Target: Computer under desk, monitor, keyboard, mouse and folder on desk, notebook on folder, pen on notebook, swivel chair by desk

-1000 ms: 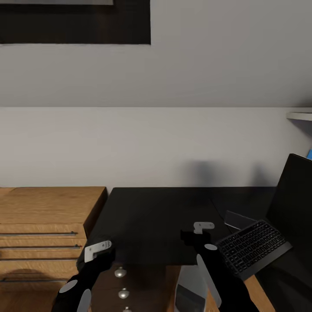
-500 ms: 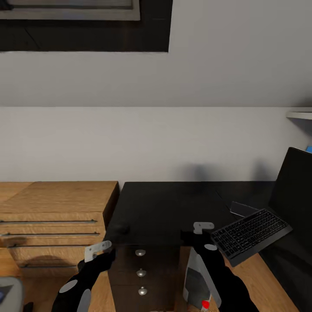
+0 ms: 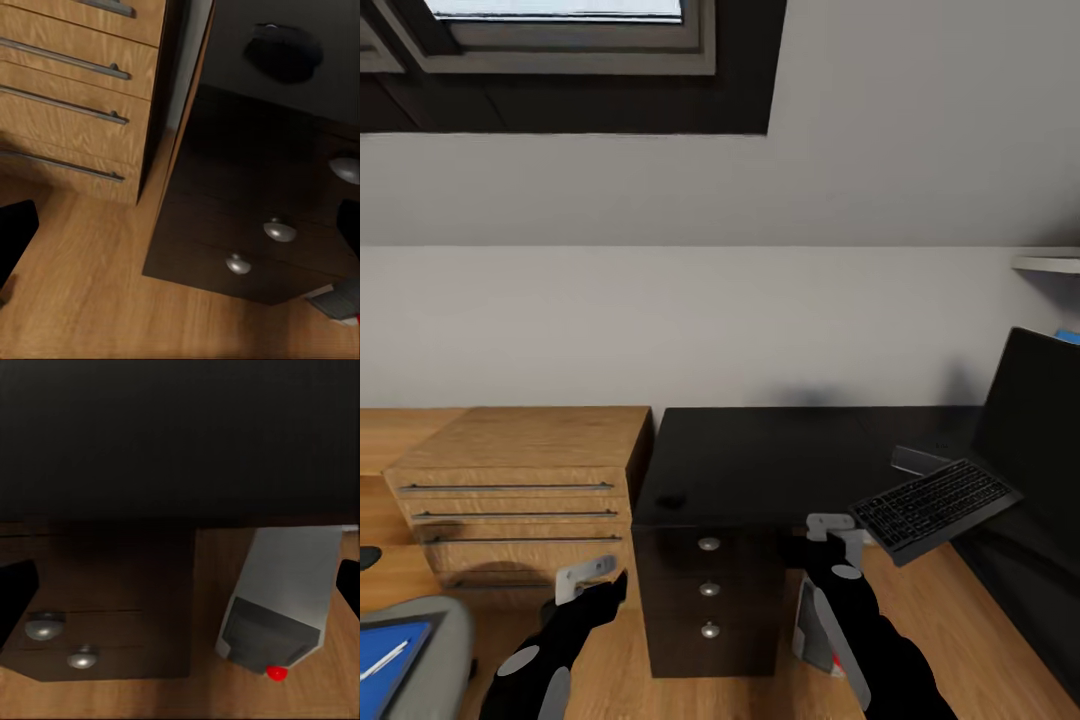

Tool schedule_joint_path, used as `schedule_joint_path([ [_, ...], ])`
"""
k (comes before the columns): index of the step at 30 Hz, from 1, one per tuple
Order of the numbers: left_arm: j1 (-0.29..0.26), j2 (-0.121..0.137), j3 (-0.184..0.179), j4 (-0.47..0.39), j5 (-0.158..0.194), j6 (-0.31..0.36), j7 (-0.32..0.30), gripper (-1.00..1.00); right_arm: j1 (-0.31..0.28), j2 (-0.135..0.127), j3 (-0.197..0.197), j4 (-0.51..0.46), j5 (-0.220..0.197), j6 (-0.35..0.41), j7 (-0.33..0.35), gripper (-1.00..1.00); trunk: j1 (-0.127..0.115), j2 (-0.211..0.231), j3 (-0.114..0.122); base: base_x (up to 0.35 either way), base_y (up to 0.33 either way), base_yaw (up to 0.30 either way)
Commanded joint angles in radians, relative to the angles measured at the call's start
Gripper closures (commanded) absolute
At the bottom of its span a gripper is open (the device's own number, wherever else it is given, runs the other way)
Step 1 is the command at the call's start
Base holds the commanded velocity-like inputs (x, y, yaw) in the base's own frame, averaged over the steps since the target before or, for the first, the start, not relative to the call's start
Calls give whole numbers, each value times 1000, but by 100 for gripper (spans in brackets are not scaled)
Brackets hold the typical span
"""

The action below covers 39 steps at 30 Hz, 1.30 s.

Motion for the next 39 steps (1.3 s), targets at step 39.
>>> schedule_joint_path([
  [39,-1,0,-17,88,12,-6,0,-100,-1,-1,-18,265,-233,-509,-8,-100,49,-92,-42,-151,2,0],
])
